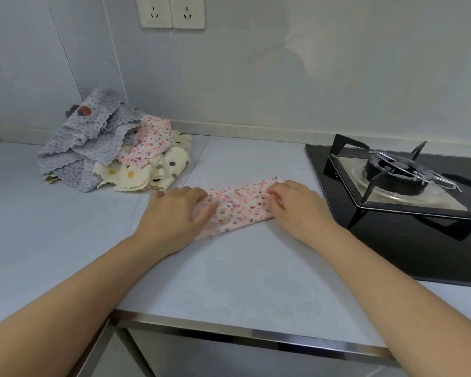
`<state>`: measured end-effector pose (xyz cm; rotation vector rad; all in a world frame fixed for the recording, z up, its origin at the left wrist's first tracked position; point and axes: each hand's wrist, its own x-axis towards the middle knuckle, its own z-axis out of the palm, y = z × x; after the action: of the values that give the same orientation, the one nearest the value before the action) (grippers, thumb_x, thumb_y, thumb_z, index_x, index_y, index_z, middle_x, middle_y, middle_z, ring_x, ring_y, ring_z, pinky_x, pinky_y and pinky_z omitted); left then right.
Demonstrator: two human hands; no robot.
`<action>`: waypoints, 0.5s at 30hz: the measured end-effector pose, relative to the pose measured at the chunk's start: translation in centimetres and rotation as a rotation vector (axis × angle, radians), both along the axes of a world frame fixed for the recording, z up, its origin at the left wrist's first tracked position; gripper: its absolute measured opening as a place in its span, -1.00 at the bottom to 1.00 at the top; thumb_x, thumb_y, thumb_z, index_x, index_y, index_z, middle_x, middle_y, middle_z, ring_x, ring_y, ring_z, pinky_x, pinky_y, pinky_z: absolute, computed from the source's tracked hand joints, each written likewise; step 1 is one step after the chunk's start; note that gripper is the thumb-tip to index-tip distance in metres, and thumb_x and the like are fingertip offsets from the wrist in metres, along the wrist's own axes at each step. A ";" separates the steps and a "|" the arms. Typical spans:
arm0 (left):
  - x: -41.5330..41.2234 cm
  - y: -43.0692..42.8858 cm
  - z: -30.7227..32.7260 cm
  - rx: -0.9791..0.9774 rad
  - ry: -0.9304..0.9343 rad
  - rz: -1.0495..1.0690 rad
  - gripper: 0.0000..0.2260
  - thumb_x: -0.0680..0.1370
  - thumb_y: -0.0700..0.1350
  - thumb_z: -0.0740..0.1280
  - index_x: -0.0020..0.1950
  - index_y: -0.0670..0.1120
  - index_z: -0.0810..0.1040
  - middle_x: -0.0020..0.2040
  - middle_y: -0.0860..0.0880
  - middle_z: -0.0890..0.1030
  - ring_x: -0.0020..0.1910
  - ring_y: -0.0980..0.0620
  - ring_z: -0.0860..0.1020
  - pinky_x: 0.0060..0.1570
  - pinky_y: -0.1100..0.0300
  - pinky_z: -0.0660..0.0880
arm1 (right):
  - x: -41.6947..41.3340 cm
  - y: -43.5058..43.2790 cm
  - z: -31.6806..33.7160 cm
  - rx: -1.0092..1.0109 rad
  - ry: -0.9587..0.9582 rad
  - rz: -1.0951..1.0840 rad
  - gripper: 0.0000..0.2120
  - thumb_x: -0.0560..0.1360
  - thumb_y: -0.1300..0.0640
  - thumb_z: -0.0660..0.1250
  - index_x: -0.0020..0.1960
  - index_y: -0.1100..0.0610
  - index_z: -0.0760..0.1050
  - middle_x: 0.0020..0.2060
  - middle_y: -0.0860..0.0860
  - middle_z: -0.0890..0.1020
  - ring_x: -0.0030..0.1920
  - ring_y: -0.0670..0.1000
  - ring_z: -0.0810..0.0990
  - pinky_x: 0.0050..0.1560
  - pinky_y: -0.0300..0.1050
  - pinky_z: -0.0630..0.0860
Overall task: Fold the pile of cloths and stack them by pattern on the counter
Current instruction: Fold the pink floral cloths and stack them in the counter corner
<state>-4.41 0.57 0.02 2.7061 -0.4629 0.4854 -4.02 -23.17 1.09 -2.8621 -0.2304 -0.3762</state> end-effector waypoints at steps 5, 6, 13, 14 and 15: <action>0.2 0.5 0.7 -0.149 -0.089 0.098 -0.85 0.54 0.05 0.27 -0.01 0.01 0.51 -0.23 0.16 0.55 -0.27 0.17 0.48 0.17 0.06 0.32 | -0.2 -0.4 0.4 0.095 -0.001 0.049 -0.74 0.60 0.11 0.14 0.19 0.03 0.54 0.11 -0.03 0.58 0.10 0.03 0.54 0.08 -0.04 0.47; 0.3 0.7 0.5 -0.114 -0.086 0.092 -0.83 0.52 0.09 0.30 -0.05 0.01 0.51 -0.23 0.15 0.56 -0.26 0.15 0.48 0.15 0.06 0.32 | -0.3 -0.3 0.5 0.063 0.005 0.030 -0.75 0.59 0.10 0.14 0.15 0.01 0.55 0.06 -0.05 0.60 0.05 0.04 0.56 -0.01 -0.07 0.46; 0.6 1.8 1.1 0.091 -0.065 -0.065 -0.75 0.45 0.19 0.39 -0.09 0.02 0.54 -0.19 0.13 0.51 -0.19 0.10 0.48 -0.04 0.11 0.37 | -0.7 -0.8 1.6 0.000 -0.052 -0.125 -0.80 0.57 0.04 0.18 0.10 -0.05 0.55 -0.02 -0.08 0.66 0.00 0.08 0.58 -0.11 -0.11 0.40; 0.7 2.0 1.2 0.094 -0.006 -0.058 -0.75 0.44 0.18 0.40 -0.08 0.03 0.55 -0.20 0.14 0.51 -0.20 0.12 0.47 -0.09 0.16 0.36 | -0.6 -1.1 1.6 0.016 -0.047 -0.112 -0.79 0.57 0.06 0.20 0.13 -0.05 0.54 0.02 -0.10 0.65 0.04 0.06 0.57 -0.06 -0.10 0.42; 0.8 2.1 1.3 0.063 0.071 -0.046 -0.77 0.43 0.16 0.42 -0.08 0.03 0.55 -0.23 0.14 0.50 -0.24 0.15 0.46 -0.16 0.22 0.35 | -0.3 -1.4 1.6 0.038 -0.028 -0.088 -0.77 0.56 0.08 0.22 0.18 -0.05 0.53 0.07 -0.10 0.63 0.09 0.03 0.56 0.00 -0.10 0.44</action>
<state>-3.57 2.71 1.32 2.7555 -0.5281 0.3672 -4.34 -24.57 2.67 -2.8375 -0.1018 -0.4331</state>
